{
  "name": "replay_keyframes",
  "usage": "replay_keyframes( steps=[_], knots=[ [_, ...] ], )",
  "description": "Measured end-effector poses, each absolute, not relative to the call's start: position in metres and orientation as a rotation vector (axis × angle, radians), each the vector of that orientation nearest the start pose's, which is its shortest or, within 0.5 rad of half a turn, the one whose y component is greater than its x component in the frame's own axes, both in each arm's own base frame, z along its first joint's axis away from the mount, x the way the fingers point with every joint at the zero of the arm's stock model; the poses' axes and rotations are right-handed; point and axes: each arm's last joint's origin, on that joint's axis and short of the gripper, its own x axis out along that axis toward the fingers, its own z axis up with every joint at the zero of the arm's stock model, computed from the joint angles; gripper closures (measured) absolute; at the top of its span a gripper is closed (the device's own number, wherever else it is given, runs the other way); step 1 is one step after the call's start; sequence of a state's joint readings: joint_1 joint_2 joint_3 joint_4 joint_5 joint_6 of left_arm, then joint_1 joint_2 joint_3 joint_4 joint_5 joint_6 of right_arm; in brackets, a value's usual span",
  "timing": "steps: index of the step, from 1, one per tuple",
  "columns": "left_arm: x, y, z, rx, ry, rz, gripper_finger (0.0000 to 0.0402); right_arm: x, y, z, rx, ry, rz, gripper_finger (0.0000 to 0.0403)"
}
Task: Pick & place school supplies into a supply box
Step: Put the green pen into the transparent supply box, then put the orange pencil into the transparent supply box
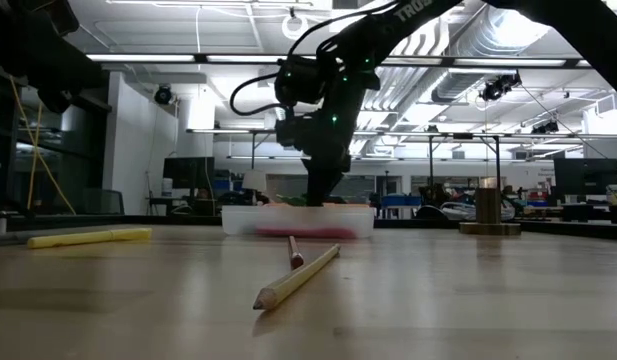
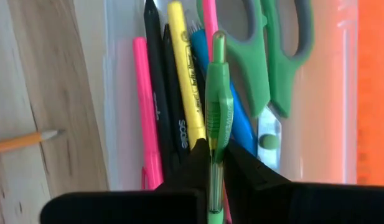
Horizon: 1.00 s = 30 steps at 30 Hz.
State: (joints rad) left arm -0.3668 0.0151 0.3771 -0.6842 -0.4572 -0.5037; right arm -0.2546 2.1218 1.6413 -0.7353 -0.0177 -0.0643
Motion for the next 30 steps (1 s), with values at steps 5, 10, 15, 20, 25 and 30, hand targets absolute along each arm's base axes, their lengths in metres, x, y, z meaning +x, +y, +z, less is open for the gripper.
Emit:
replay_keyframes(
  steps=[5, 10, 15, 20, 25, 30],
  knots=[
    [0.054, -0.007, 0.221, -0.37, 0.266, 0.161, 0.028, 0.424, -0.11, 0.178, 0.104, 1.201, -0.169, 0.0369],
    [0.054, -0.007, 0.221, -0.37, 0.265, 0.161, 0.0279, 0.424, -0.11, 0.178, 0.101, 1.2, -0.172, 0.0335],
    [0.054, -0.007, 0.221, -0.37, 0.265, 0.161, 0.0279, 0.424, -0.11, 0.178, 0.101, 1.199, -0.172, 0.0308],
    [0.054, -0.007, 0.221, -0.37, 0.265, 0.161, 0.0279, 0.426, -0.111, 0.184, 0.098, 1.189, -0.174, 0.0289],
    [0.054, -0.007, 0.221, -0.371, 0.265, 0.161, 0.0279, 0.435, -0.114, 0.209, 0.049, 1.139, -0.199, 0.028],
    [0.054, -0.007, 0.221, -0.37, 0.265, 0.161, 0.0279, 0.441, -0.116, 0.246, 0.026, 1.092, -0.203, 0.0279]
  ],
)
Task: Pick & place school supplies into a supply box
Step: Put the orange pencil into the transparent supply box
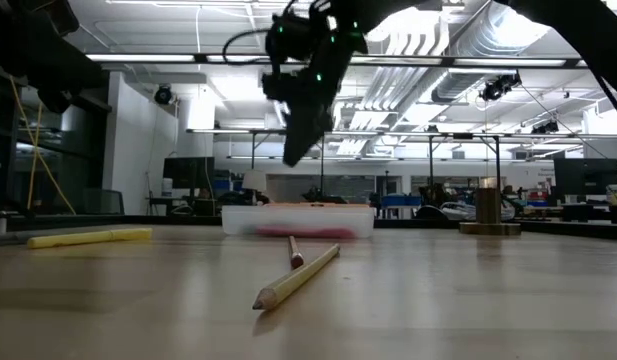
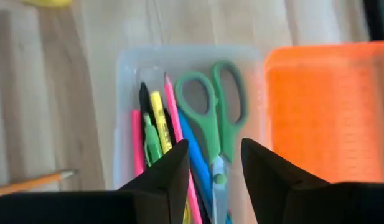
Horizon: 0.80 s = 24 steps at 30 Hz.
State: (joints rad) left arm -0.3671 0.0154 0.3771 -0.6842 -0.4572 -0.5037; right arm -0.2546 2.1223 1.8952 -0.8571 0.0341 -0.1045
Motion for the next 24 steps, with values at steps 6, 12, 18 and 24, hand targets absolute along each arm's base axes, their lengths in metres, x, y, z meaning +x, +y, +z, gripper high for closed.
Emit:
replay_keyframes(
  steps=[6, 12, 18, 24],
  knots=[
    [0.054, -0.007, 0.221, -0.37, 0.265, 0.161, 0.028, 0.439, -0.097, 0.297, 0.117, 1.074, -0.101, 0.0279],
    [0.054, -0.007, 0.221, -0.37, 0.266, 0.161, 0.0279, 0.434, -0.063, 0.339, 0.165, 1.057, -0.047, 0.0279],
    [0.054, -0.007, 0.221, -0.37, 0.266, 0.161, 0.0279, 0.43, -0.029, 0.361, 0.184, 1.037, -0.019, 0.0279],
    [0.054, -0.007, 0.22, -0.369, 0.268, 0.161, 0.028, 0.427, -0.002, 0.364, 0.229, 1.048, -0.005, 0.0279]
  ],
)
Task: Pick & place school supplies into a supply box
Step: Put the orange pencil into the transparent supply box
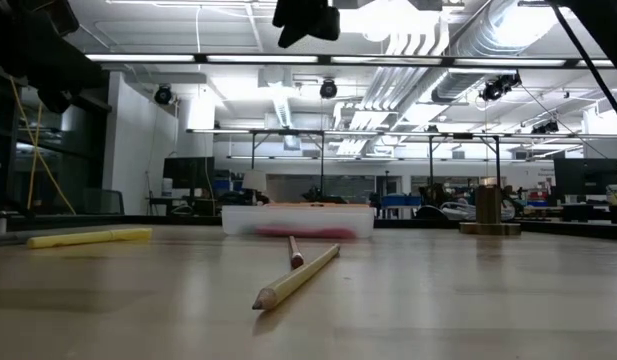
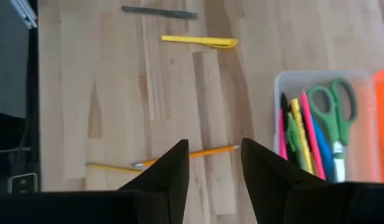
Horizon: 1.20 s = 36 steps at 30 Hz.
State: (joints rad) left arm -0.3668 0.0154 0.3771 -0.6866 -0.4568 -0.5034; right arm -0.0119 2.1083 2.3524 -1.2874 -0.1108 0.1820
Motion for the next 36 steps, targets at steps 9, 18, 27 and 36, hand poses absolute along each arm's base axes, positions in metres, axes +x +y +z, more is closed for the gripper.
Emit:
replay_keyframes(
  steps=[9, 18, 27, 36],
  knots=[
    [0.054, -0.007, 0.22, -0.369, 0.267, 0.161, 0.0279, 0.426, 0.019, 0.364, 0.27, 1.052, -0.061, 0.0279],
    [0.054, -0.007, 0.221, -0.37, 0.266, 0.161, 0.0279, 0.428, 0.027, 0.349, 0.511, 1.088, -0.229, 0.0279],
    [0.054, -0.007, 0.221, -0.37, 0.266, 0.161, 0.0279, 0.434, 0.028, 0.298, 0.764, 1.171, -0.428, 0.0279],
    [0.054, -0.007, 0.221, -0.373, 0.265, 0.161, 0.028, 0.452, 0.033, 0.256, 0.966, 1.083, -0.368, 0.0279]
  ],
)
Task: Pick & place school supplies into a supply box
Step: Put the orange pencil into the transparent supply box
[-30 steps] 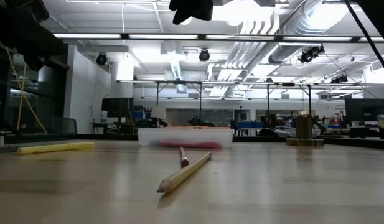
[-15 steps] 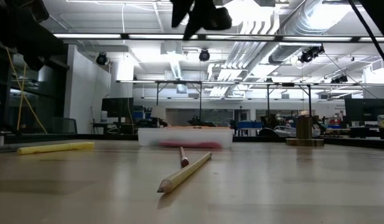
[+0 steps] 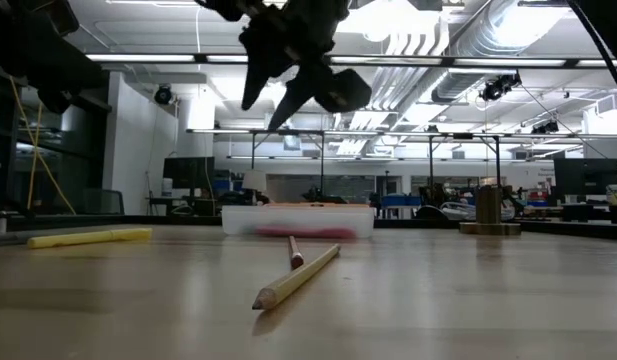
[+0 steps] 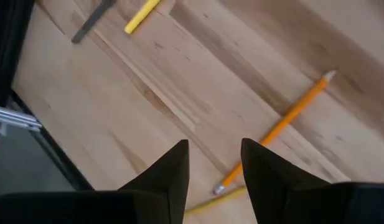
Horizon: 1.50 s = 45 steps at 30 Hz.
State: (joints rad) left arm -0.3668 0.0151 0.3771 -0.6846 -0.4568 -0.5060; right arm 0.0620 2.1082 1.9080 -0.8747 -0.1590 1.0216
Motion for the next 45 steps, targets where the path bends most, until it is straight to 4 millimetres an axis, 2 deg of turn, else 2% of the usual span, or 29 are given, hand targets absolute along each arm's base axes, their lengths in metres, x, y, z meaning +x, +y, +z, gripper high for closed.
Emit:
replay_keyframes(
  steps=[7, 17, 26, 31, 40, 45],
  knots=[
    [0.054, -0.007, 0.221, -0.373, 0.266, 0.161, 0.028, 0.454, 0.035, 0.242, 1.039, 1.053, -0.401, 0.0279],
    [0.054, -0.007, 0.221, -0.373, 0.266, 0.161, 0.028, 0.45, 0.045, 0.24, 1.006, 0.987, -0.575, 0.0279],
    [0.054, -0.007, 0.221, -0.373, 0.266, 0.161, 0.028, 0.439, 0.052, 0.235, 0.91, 1.041, -0.687, 0.0279],
    [0.054, -0.007, 0.221, -0.373, 0.266, 0.161, 0.028, 0.439, 0.053, 0.232, 0.896, 1.051, -0.701, 0.0279],
    [0.054, -0.007, 0.221, -0.373, 0.266, 0.161, 0.028, 0.448, 0.056, 0.19, 0.9, 1.189, -0.698, 0.0279],
    [0.054, -0.007, 0.221, -0.373, 0.266, 0.16, 0.0279, 0.451, 0.055, 0.18, 0.872, 1.197, -0.709, 0.0279]
  ],
)
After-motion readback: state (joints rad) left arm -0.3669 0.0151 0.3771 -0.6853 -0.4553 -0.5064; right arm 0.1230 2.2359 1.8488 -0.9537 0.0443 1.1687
